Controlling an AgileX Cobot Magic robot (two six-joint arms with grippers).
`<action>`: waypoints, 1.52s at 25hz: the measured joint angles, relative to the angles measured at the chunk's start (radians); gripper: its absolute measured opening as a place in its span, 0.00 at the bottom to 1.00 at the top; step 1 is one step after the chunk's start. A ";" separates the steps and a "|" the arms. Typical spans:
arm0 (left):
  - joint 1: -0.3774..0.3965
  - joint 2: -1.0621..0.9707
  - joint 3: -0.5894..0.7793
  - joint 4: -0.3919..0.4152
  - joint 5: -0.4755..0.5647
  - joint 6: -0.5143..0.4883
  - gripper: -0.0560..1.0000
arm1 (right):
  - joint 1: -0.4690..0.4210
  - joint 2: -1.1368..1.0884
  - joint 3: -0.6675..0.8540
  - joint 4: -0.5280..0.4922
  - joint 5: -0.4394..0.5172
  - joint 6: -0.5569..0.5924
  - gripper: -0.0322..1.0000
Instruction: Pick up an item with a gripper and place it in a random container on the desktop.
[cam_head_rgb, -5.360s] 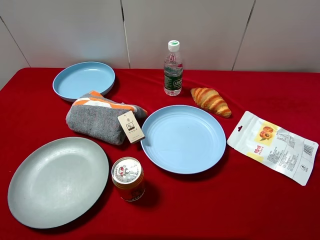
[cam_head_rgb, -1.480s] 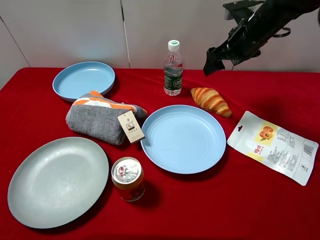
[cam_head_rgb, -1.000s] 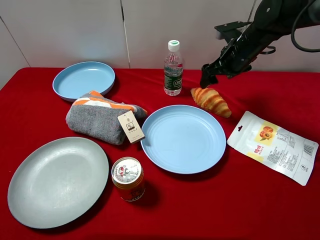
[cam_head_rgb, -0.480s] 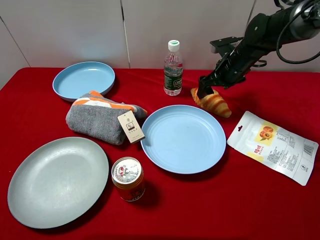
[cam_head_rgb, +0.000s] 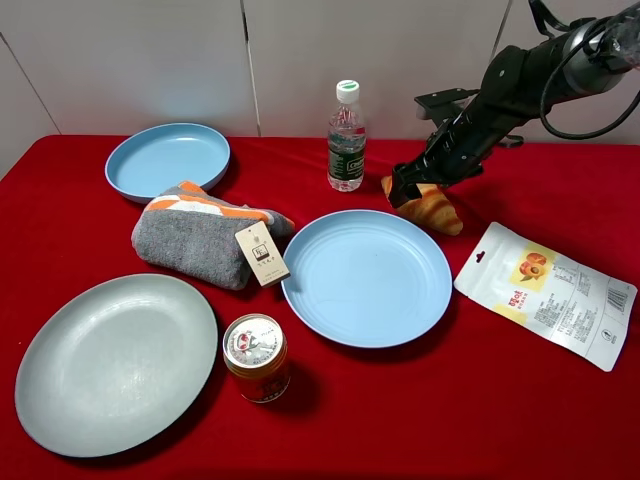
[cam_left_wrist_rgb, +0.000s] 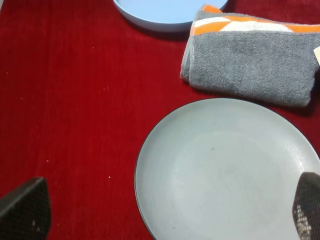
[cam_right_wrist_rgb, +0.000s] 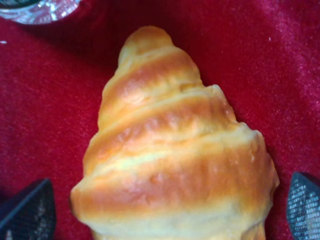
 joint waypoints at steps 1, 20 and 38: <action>0.000 0.000 0.000 0.000 0.000 0.000 0.97 | 0.000 0.004 0.000 0.000 -0.006 -0.001 0.70; 0.000 0.000 0.000 0.000 0.000 0.000 0.97 | 0.000 0.032 0.000 0.003 -0.019 -0.001 0.57; 0.000 0.000 0.000 0.000 0.000 0.000 0.97 | 0.000 0.022 0.000 -0.026 -0.016 0.005 0.49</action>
